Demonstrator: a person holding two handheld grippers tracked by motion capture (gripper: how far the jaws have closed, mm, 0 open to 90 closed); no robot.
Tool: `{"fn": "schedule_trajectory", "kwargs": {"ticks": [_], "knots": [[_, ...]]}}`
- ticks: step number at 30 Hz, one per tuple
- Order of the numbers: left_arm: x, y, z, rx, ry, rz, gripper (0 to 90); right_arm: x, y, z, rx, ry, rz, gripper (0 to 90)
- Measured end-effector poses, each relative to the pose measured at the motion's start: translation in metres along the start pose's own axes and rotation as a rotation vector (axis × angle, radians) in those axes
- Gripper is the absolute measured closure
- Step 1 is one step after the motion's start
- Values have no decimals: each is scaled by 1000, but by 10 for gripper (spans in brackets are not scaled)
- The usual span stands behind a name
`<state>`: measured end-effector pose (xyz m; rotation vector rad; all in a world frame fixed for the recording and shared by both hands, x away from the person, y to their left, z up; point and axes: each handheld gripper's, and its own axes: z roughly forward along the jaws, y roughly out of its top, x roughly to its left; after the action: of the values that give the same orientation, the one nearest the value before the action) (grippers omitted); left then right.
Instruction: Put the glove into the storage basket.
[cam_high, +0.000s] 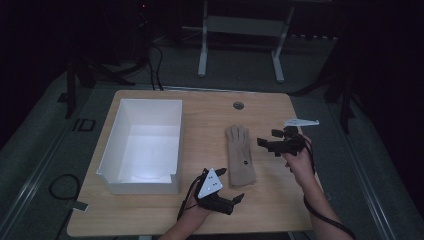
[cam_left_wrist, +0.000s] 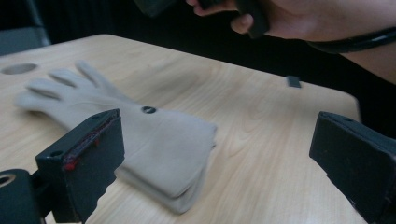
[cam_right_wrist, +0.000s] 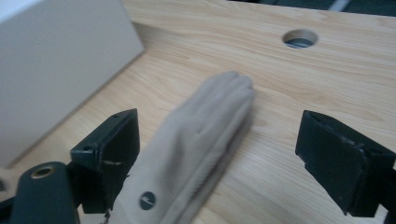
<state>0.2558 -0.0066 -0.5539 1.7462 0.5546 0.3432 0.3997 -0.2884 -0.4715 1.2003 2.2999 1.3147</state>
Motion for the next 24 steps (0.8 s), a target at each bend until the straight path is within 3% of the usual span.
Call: {"fn": "schedule_trajectory", "kwargs": {"ticks": [2, 4, 9, 11, 18, 20, 23, 24], "knots": [[2, 3, 5, 26, 7, 1, 36, 0, 2, -2, -15, -3, -3, 104], [3, 4, 11, 66, 26, 35, 39, 0, 3, 1, -10, -8, -10, 104], [10, 5, 25, 107, -7, 88, 86, 2, 5, 15, 3, 5, -5, 112], [13, 4, 30, 113, -16, 110, 149, 0, 6, 23, 7, -2, 5, 156], [17, 7, 49, 157, -77, 171, 239, -6, 2, 56, 65, -18, 40, 283], [19, 8, 54, 178, -86, 164, 265, -8, 1, 66, 70, -9, 60, 299], [24, 7, 59, 226, -115, 157, 397, -13, 0, 77, 66, 3, 83, 304], [26, 6, 61, 245, -113, 154, 397, -14, 0, 80, 68, 3, 90, 304]]}}
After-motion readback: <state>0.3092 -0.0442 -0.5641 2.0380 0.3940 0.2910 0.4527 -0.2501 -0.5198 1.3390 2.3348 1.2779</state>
